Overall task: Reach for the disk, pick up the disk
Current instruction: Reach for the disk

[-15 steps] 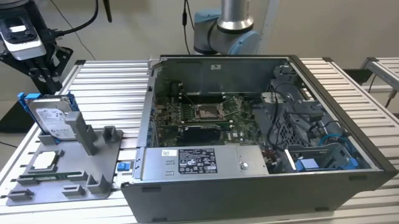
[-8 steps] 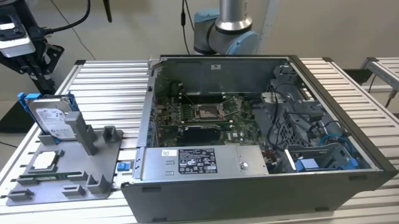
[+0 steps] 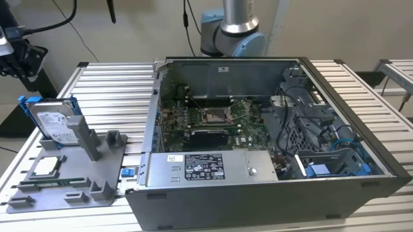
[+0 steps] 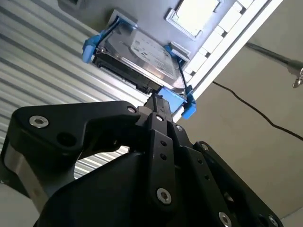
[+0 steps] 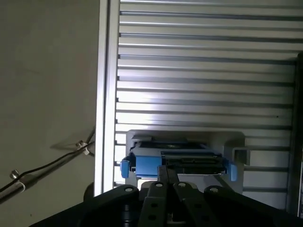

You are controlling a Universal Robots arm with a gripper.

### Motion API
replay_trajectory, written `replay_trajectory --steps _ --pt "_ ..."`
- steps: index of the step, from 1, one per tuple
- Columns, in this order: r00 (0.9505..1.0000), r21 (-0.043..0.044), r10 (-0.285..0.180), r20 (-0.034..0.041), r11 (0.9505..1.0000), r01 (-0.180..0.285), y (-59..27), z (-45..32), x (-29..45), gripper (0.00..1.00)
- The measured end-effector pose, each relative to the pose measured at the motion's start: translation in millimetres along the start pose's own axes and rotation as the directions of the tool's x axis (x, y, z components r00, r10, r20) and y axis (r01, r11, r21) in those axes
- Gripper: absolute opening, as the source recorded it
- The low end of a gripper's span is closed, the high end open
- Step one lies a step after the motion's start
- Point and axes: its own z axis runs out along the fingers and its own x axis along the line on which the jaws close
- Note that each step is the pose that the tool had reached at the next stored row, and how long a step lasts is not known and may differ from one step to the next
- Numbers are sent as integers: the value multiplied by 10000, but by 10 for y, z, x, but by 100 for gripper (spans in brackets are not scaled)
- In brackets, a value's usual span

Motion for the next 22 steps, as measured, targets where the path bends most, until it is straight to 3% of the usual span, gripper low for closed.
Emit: replay_trajectory --steps 3,22 --pt "10000 -1 1 0 10000 -1 0 1 49 0" --pt "10000 0 -22 0 10000 22 -9 1 50 0"
